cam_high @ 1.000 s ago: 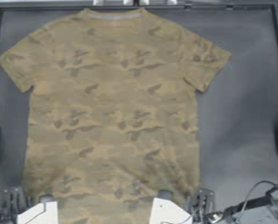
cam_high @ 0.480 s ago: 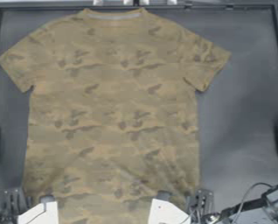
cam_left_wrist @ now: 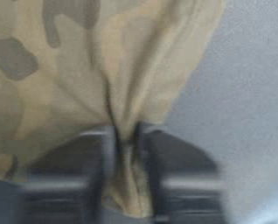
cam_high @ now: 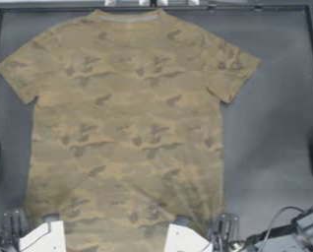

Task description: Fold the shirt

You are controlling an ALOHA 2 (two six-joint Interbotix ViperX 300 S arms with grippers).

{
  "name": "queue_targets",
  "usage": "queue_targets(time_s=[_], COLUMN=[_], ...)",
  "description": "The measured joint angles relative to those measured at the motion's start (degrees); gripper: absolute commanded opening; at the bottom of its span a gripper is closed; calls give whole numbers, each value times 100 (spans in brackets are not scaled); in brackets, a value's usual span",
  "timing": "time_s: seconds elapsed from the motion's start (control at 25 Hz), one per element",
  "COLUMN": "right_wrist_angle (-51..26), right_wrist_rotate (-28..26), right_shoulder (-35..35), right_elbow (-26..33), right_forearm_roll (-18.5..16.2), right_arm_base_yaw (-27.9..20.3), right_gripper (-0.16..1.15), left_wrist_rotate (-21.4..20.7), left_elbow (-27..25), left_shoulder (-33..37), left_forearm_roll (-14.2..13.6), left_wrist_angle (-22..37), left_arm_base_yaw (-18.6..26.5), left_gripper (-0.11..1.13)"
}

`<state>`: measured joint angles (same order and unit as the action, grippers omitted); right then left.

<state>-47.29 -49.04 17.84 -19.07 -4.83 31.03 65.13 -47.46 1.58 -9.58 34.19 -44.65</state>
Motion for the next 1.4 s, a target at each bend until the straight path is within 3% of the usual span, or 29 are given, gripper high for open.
queue_targets(time_s=[0.08, 0.12, 0.28, 0.48, 0.6, 0.88, 1.08, 1.4], right_wrist_angle=[-62, -79, -97, -88, -202, -580, -738, -1239], right_wrist_rotate=[70, 105, 88, 9, -132, -861, -1230, -1617], right_shoulder=[0, -9, -26, -97, -193, -756, -1072, -1169], right_elbow=[18, 18, 26, 35, 18, 26, 18, 325], right_forearm_roll=[-26, -35, -44, -123, -211, -800, -940, -1169], right_arm_base_yaw=[9, 9, 35, 62, 114, 325, 483, 703], right_gripper=[-9, -10, 11, 8, 8, 8, 8, 8], left_wrist_rotate=[-26, -62, -97, -62, 70, 729, 976, 1020], left_elbow=[18, 18, 62, 264, 527, 1222, 1600, 2250], left_shoulder=[0, 9, -9, -53, -53, 132, 176, 167], left_forearm_roll=[0, -9, -97, -193, -387, -861, -958, -1028], left_wrist_angle=[0, 9, 79, 413, 949, 2294, 2944, 3955], left_arm_base_yaw=[-26, -53, -158, -193, -290, -650, -879, -1081], left_gripper=[-5, -8, 9, 7, 7, 7, 7, 7])
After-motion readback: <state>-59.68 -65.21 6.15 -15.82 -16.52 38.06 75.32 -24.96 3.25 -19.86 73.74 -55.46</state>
